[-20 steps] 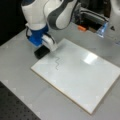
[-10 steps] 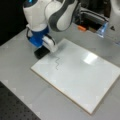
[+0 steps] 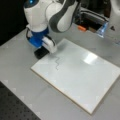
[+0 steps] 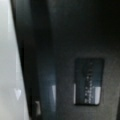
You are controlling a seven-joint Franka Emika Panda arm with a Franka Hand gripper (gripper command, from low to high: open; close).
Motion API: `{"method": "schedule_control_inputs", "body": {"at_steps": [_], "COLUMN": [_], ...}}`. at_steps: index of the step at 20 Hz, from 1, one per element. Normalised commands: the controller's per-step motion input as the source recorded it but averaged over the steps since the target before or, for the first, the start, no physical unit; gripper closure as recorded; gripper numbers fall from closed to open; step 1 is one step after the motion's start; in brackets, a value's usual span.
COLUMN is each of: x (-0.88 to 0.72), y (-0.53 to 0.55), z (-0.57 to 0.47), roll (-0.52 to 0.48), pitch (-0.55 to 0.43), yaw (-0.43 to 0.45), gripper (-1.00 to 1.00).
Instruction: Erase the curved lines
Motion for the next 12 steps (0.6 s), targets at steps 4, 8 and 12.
{"method": "schedule_control_inputs", "body": {"at_steps": [4, 8, 12], "x": [0.04, 0.05, 0.05], "y": [-0.01, -0.02, -0.01], "z": [-0.05, -0.06, -0.07], "roll": [-0.014, -0.013, -0.019], "pitch": [-0.063, -0.064, -0.067], "yaw": [-0.039, -0.043, -0.045], "gripper": [-1.00, -1.00, 1.00]}}
